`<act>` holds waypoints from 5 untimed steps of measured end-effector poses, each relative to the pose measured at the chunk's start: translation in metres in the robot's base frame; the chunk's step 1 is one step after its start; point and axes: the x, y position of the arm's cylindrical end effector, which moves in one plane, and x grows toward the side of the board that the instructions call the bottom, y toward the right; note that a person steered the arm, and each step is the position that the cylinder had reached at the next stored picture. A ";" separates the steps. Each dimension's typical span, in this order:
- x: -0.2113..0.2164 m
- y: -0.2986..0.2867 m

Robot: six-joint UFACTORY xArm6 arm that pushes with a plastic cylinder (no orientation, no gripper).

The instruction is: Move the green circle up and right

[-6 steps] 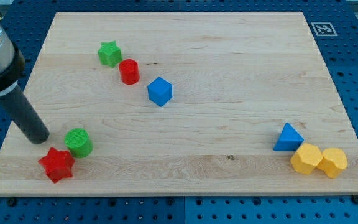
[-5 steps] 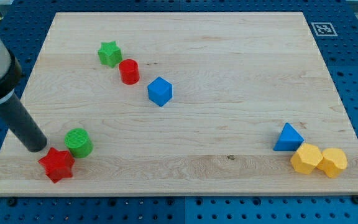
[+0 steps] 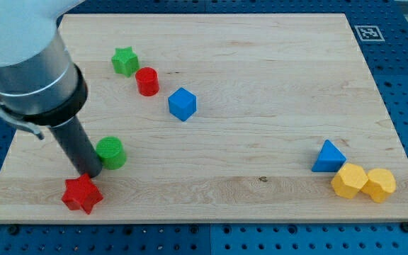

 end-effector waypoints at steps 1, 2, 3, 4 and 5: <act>-0.011 0.004; -0.021 0.009; -0.026 0.021; -0.030 0.027; -0.035 0.021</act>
